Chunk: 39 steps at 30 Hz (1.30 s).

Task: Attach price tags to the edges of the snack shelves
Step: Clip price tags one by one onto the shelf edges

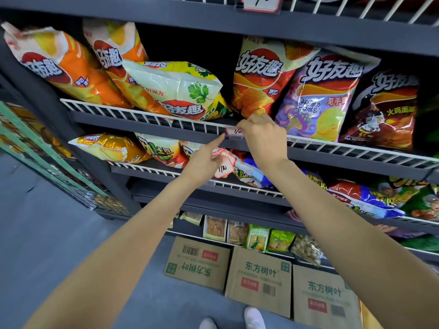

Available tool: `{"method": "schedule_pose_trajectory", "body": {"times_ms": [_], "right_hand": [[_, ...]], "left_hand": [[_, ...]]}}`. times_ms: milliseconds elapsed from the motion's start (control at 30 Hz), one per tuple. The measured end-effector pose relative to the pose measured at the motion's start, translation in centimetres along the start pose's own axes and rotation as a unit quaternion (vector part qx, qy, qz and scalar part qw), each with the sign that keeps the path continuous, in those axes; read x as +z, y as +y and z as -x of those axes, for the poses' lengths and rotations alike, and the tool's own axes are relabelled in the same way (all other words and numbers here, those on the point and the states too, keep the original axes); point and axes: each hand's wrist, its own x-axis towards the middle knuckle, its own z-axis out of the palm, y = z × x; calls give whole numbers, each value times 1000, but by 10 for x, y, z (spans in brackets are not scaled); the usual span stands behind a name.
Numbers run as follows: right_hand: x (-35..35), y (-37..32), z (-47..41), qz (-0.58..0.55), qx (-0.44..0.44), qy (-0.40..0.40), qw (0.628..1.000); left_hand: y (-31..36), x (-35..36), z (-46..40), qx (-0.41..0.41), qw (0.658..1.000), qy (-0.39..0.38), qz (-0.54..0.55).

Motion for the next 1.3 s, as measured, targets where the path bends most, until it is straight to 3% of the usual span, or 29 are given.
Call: {"method": "schedule_pose_trajectory", "body": {"times_ms": [700,1300], "right_hand": [[15,-2,8,-27,34,53,998],[14,-4,15,-21,57,28,998]], "left_hand": [[5,-8,-4,22,1000,5,-22],[10,-10,-2,17,999,2,-45]]}}
